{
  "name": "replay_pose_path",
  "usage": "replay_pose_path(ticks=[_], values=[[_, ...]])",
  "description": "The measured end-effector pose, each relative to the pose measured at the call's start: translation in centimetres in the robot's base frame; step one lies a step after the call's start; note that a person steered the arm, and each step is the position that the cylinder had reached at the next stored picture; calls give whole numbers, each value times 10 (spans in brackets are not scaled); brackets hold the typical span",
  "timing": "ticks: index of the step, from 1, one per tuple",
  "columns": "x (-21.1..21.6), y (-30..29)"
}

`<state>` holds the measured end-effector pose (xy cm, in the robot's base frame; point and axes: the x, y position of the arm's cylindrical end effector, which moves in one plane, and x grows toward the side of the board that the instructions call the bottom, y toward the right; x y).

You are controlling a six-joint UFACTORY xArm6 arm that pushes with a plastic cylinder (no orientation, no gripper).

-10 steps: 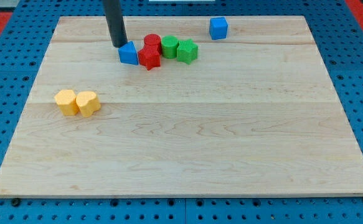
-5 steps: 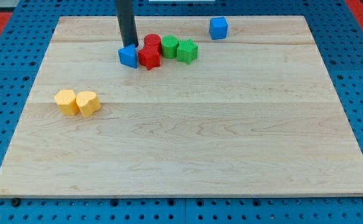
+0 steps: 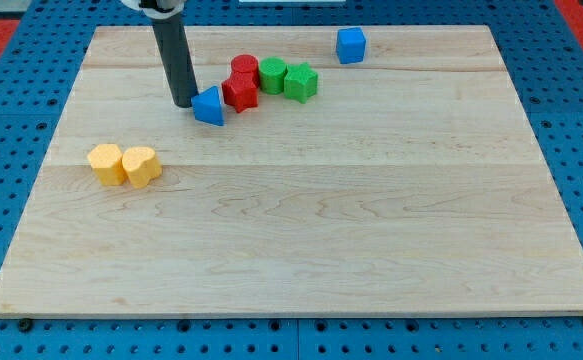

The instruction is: Push blue triangle to the bottom of red star

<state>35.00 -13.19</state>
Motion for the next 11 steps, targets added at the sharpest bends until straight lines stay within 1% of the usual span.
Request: replay_pose_path(ticks=[1,3,4,5,8,9,11], values=[[10,3],[10,4],[28,4],[37,3],[37,27],[37,27],[14,29]])
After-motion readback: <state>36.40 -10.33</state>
